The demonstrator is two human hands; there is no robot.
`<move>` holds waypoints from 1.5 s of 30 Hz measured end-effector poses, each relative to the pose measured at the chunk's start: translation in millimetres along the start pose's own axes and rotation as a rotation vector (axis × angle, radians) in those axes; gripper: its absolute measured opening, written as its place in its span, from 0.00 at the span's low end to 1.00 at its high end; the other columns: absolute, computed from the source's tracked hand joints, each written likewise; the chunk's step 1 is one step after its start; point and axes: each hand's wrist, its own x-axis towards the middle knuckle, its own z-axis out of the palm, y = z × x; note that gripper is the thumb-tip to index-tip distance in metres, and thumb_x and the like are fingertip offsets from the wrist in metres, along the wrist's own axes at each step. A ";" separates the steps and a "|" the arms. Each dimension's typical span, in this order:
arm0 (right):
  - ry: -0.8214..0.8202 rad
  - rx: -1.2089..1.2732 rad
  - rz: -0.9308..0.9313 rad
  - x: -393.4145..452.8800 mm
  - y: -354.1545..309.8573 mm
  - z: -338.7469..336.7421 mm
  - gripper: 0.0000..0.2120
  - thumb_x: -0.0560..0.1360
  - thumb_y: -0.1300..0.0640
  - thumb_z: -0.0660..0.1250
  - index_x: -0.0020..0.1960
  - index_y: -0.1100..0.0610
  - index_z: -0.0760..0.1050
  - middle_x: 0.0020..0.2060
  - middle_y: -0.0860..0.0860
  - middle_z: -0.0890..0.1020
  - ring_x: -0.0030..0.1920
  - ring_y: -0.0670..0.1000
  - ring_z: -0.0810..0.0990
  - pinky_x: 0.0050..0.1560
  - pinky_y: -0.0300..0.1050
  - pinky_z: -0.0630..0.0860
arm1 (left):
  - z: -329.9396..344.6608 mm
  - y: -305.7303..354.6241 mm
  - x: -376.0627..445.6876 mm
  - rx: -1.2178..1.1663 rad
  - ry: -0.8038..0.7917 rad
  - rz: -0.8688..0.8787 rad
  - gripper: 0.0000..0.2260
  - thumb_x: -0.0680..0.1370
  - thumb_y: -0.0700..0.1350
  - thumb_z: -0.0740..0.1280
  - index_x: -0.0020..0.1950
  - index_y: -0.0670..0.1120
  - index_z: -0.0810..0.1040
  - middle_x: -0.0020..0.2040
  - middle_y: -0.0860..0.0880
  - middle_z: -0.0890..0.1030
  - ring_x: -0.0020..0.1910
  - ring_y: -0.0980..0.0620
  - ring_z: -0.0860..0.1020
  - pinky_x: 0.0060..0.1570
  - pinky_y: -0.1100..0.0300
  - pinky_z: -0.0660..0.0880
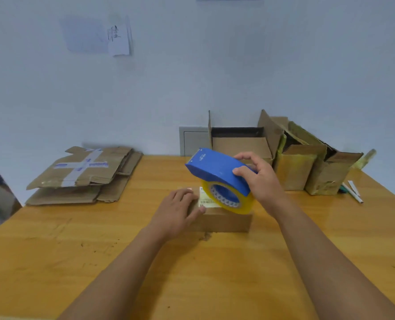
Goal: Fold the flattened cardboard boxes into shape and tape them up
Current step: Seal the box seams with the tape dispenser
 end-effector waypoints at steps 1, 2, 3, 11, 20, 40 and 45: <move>-0.022 -0.009 0.005 5.5 1.0 -0.2 0.10 0.71 0.47 0.67 0.50 0.35 0.77 0.47 0.52 0.82 0.40 0.44 0.82 0.35 0.34 0.76 | 0.0 -2.5 1.0 -0.008 -0.003 -0.007 0.25 0.80 0.66 0.54 0.70 0.53 0.71 0.72 0.54 0.68 0.70 0.54 0.63 0.70 0.56 0.62; -0.048 -0.020 0.009 10.8 3.2 -1.2 0.08 0.72 0.47 0.67 0.50 0.35 0.77 0.47 0.53 0.82 0.41 0.46 0.82 0.35 0.35 0.76 | 0.0 -3.9 1.6 -0.012 -0.007 -0.012 0.25 0.80 0.67 0.54 0.70 0.54 0.71 0.72 0.55 0.68 0.70 0.54 0.63 0.70 0.54 0.63; -0.067 -0.029 0.008 15.9 5.4 -2.9 0.08 0.75 0.48 0.68 0.51 0.36 0.77 0.48 0.54 0.82 0.43 0.48 0.82 0.36 0.36 0.76 | 0.3 -4.7 1.8 -0.009 -0.010 -0.016 0.25 0.79 0.68 0.54 0.70 0.55 0.70 0.72 0.55 0.68 0.70 0.54 0.63 0.69 0.53 0.64; -0.178 -0.237 0.014 25.3 8.2 -2.0 0.15 0.81 0.37 0.58 0.66 0.31 0.71 0.56 0.31 0.74 0.53 0.29 0.74 0.46 0.29 0.70 | 4.4 -4.6 0.9 -0.007 0.024 -0.067 0.27 0.78 0.69 0.55 0.70 0.55 0.70 0.71 0.58 0.69 0.71 0.55 0.63 0.68 0.52 0.63; -0.233 -0.227 -0.035 32.5 13.8 -13.5 0.22 0.73 0.38 0.72 0.65 0.30 0.72 0.59 0.34 0.73 0.56 0.44 0.77 0.46 0.35 0.75 | 1.1 -1.7 0.5 -0.143 0.000 -0.136 0.21 0.80 0.61 0.60 0.72 0.55 0.71 0.73 0.61 0.67 0.72 0.59 0.61 0.68 0.54 0.59; -0.231 -0.124 -0.039 45.4 26.7 -22.4 0.27 0.62 0.35 0.72 0.59 0.37 0.72 0.55 0.45 0.77 0.50 0.40 0.80 0.42 0.32 0.78 | -34.3 -5.0 42.1 -1.042 -0.122 -0.693 0.18 0.83 0.57 0.58 0.49 0.50 0.85 0.48 0.54 0.86 0.64 0.53 0.73 0.69 0.48 0.61; -0.221 -0.085 -0.035 41.8 33.1 -27.4 0.27 0.62 0.35 0.72 0.60 0.36 0.72 0.56 0.47 0.77 0.51 0.42 0.80 0.44 0.35 0.78 | -39.4 1.8 50.1 -0.997 -0.198 -0.699 0.22 0.83 0.62 0.52 0.54 0.52 0.81 0.46 0.53 0.86 0.63 0.53 0.73 0.71 0.46 0.56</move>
